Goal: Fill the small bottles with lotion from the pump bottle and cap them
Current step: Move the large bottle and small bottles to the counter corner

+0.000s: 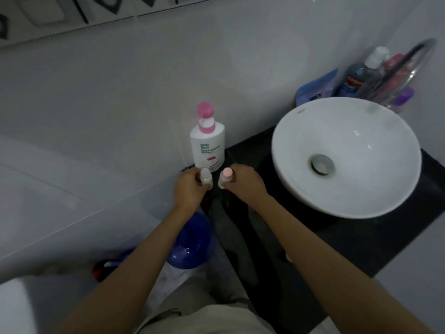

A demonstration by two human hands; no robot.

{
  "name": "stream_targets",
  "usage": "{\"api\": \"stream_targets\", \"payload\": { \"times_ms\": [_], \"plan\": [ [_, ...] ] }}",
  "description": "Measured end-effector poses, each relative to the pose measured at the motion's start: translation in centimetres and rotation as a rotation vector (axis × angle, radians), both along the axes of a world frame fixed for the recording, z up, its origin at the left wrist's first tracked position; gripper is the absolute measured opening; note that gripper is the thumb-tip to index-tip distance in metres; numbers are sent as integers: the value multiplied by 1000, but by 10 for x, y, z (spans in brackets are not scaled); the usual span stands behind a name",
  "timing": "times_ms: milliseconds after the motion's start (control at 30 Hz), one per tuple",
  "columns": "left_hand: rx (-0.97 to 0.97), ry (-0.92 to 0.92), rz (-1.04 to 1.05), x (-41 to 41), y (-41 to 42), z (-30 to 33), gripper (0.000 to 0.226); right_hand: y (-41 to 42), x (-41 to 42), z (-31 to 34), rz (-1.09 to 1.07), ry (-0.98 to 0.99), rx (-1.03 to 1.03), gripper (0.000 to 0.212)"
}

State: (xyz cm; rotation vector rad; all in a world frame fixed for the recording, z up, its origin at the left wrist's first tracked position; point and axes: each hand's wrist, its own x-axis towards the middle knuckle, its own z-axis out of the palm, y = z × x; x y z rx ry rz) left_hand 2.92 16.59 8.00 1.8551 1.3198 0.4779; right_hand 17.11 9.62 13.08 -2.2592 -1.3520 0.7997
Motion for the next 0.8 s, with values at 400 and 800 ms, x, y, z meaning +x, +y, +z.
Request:
{"api": "stream_targets", "payload": {
  "times_ms": [400,800],
  "plan": [
    [-16,7,89,10,10,-11,24,41,-1,-33,19,-30,-35,15],
    [-57,-72,84,10,11,-14,29,44,2,-34,48,-75,-41,18]
  ]
}}
